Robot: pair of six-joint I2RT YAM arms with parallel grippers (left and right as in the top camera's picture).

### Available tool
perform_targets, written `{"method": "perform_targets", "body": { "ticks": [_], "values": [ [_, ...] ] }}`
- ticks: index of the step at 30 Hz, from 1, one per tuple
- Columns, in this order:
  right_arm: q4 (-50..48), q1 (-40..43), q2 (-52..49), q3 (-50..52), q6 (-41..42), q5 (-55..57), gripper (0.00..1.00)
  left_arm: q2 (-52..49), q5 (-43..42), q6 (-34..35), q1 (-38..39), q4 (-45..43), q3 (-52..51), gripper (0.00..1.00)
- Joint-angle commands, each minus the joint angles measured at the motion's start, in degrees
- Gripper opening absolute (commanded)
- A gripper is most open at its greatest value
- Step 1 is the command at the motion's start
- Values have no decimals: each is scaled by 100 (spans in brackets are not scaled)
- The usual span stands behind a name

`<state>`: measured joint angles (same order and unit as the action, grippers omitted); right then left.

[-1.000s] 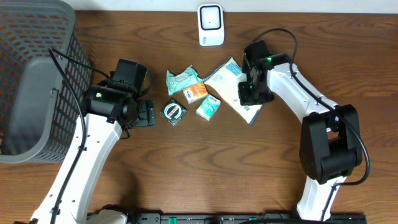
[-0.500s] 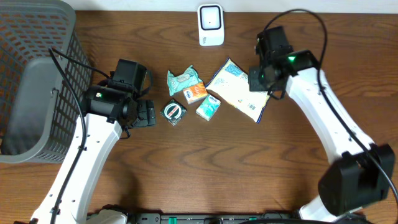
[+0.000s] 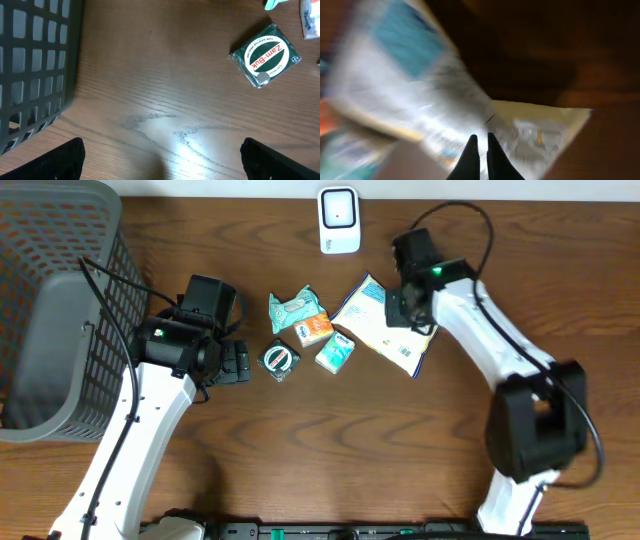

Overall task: Scan the item barcode
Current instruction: 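Grasp the white snack bag with the right gripper and drag it right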

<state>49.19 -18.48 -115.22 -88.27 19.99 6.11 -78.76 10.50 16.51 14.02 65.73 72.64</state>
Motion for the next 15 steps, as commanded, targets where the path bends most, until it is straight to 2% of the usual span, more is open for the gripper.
{"method": "perform_targets", "body": {
  "ticks": [1,6,10,15],
  "values": [
    [61,90,-433,66,400,579,1,-22,70,11,-20,20,-11,98],
    [374,219,-496,22,267,610,1,-22,70,9,-20,20,-11,98],
    [1113,264,15,-304,105,680,1,-22,70,9,-20,20,-11,98],
    [977,210,647,-358,96,155,1,-22,70,9,-20,20,-11,98]
  ]
}}
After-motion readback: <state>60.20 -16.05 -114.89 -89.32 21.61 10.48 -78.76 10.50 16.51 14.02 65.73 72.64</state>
